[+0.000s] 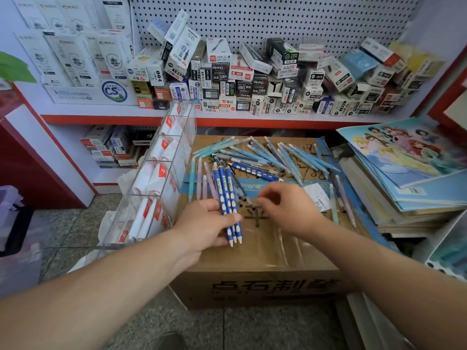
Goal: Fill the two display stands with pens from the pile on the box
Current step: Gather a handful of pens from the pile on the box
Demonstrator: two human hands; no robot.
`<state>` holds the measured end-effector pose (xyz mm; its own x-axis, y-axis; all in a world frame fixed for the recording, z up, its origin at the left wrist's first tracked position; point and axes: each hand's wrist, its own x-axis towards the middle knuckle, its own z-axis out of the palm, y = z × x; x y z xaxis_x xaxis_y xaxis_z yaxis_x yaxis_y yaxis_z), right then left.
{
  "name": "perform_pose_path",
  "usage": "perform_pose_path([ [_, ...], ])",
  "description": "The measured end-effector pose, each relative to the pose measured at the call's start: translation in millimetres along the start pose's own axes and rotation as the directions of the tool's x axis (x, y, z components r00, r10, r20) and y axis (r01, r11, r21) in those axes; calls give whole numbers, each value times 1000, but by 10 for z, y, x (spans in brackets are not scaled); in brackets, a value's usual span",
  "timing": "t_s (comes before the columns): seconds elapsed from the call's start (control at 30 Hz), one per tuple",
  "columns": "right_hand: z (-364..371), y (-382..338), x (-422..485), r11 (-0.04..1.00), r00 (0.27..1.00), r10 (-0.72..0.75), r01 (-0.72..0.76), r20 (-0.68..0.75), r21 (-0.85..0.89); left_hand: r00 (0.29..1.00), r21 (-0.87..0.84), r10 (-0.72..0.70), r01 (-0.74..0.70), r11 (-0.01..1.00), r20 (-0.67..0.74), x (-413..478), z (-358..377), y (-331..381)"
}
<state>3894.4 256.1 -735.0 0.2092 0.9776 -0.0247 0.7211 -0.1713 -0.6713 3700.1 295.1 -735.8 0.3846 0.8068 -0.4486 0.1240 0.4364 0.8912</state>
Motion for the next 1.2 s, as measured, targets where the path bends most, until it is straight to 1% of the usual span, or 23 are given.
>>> perform_pose_path([
  [0.07, -55, 120, 195, 988, 994, 30, -46, -110, -150, 1000, 3, -7, 7, 1000, 2, 10, 10, -12],
  [0.1, -63, 179, 284, 977, 990, 37, -64, -133, -204, 1000, 5, -8, 8, 1000, 3, 14, 14, -18],
  [0.17, -47, 268, 433, 950, 991, 25, -64, -129, -307, 1000, 12, -9, 9, 1000, 2, 20, 18, -27],
  [0.23, -18, 299, 555, 925, 993, 34, -73, -111, -372, 1000, 33, -8, 8, 999, 1, 25, 14, -33],
  [0.33, 4, 308, 675, 896, 992, 78, -112, -95, -429, 1000, 69, -7, 6, 998, 8, 19, 2, -43],
  [0.47, 5, 317, 685, 897, 988, 106, -144, -113, -418, 1000, 86, -3, 1, 996, 16, 14, -18, -39],
  [0.57, -1, 328, 629, 872, 985, 143, -173, -101, -457, 1000, 87, 8, -9, 996, 18, 19, -14, -25],
  [0.7, -41, 369, 516, 909, 978, 181, -207, -104, -361, 999, 96, 23, -25, 995, 23, 9, 28, -10],
  [0.77, -87, 350, 446, 954, 980, 152, -180, -129, -240, 999, 98, 29, -31, 995, 28, 0, 38, -6],
  [0.83, -161, 269, 346, 993, 968, 111, -115, -225, -6, 999, 92, 30, -33, 995, 39, -8, 37, 5],
  [0.9, -251, 147, 249, 976, 924, 117, -38, -364, 216, 998, 83, 28, -32, 996, 48, -12, 37, 22],
  [0.97, -328, 42, 177, 954, 883, 117, 28, -454, 300, 998, 80, 28, -33, 996, 57, -20, 45, 36],
  [1.0, -352, -12, 142, 944, 881, 111, 51, -460, 326, 998, 83, 29, -34, 996, 62, -24, 53, 41],
  [1.03, -362, -54, 116, 932, 890, 106, 67, -444, 356, 997, 86, 31, -37, 996, 68, -28, 62, 45],
  [1.1, -350, -121, 68, 906, 926, 97, 69, -364, 417, 996, 89, 33, -41, 995, 82, -40, 83, 49],
  [1.2, -230, -210, 26, 876, 981, 97, -3, -170, 483, 992, 100, 16, -29, 995, 126, -66, 120, 48],
])
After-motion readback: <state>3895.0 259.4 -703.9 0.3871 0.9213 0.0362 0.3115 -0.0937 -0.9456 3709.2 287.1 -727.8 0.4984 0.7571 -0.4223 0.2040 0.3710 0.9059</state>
